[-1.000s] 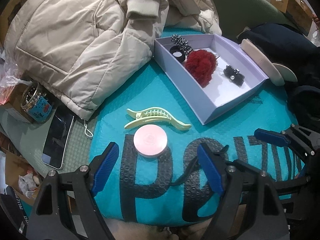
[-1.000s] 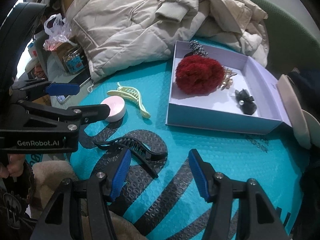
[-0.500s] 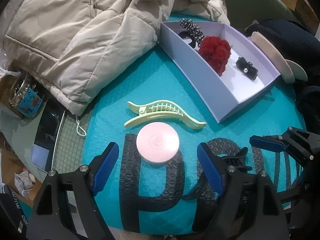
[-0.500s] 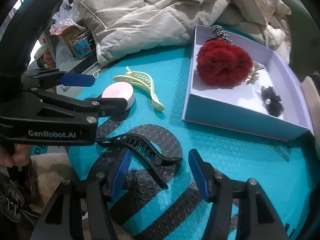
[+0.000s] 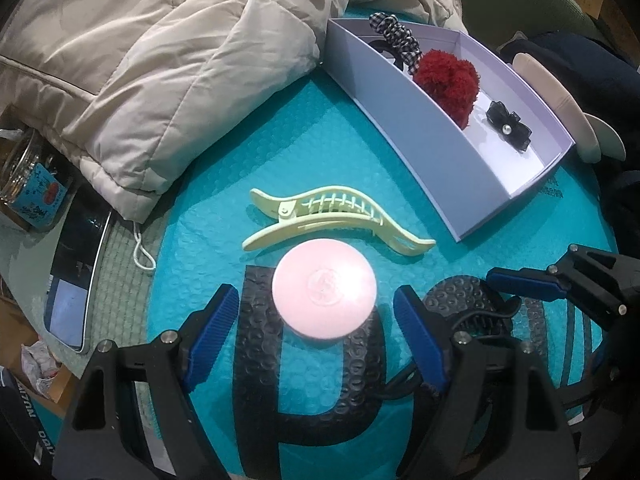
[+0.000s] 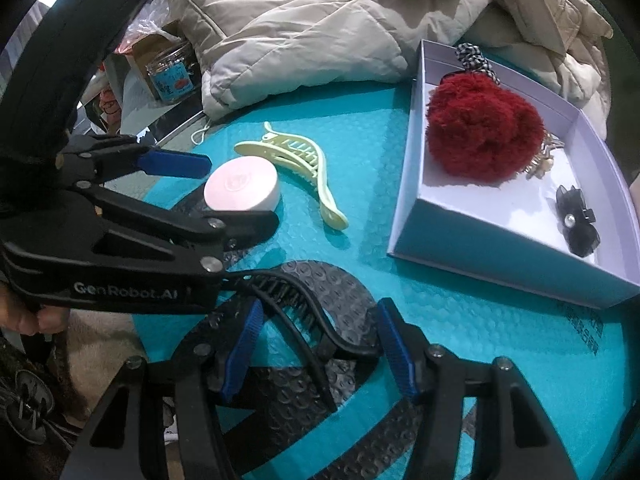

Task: Organize objects
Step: 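Close left gripper on pink compact while right grasps black comb claw clip, then lift and carry pink compact with left while right carries comb clip to box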

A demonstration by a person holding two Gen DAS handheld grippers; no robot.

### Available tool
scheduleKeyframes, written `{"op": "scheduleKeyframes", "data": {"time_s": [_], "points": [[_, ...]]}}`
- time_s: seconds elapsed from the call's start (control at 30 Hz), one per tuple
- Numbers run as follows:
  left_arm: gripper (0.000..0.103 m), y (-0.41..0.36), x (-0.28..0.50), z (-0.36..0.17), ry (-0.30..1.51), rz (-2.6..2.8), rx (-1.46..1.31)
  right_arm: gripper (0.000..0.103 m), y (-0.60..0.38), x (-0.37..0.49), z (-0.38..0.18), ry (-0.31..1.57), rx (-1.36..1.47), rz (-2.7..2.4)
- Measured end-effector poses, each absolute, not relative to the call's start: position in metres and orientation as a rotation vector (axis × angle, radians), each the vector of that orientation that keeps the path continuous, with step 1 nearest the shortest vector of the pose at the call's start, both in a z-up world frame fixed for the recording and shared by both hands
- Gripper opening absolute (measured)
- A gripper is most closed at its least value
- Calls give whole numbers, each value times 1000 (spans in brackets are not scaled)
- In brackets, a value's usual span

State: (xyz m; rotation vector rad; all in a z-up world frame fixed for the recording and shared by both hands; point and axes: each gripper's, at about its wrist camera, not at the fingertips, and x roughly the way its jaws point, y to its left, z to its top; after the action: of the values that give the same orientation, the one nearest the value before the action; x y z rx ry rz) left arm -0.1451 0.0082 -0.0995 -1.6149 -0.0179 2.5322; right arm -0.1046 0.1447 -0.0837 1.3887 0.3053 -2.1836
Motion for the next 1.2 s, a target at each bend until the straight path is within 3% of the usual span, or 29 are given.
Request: {"op": "scheduleKeyframes", "data": {"time_s": [0.07,0.2,0.33,0.8,0.9,1.2], "points": [[74,9,-145,-101,-21,2525,-1616,47,145,-104,-83,309,1384,-2188],[68,10,-147,-103,-20,2514,-1621,40,147,-102,-82,328,1385,-2187],[50,11,-146,-102,-11,2513,-1607,36,151,-99,-82,334,1390,-2197],[50,21,-132,-95,22,2486,-1592,35,169,-78,-78,331,1420,-2235],[49,19,-130,-94,30,2497,-1607,24,177,-76,-78,332,1437,-2272],[49,24,-116,-95,35,2477,-1619,22,210,-69,-77,259,1489,-2358]]}}
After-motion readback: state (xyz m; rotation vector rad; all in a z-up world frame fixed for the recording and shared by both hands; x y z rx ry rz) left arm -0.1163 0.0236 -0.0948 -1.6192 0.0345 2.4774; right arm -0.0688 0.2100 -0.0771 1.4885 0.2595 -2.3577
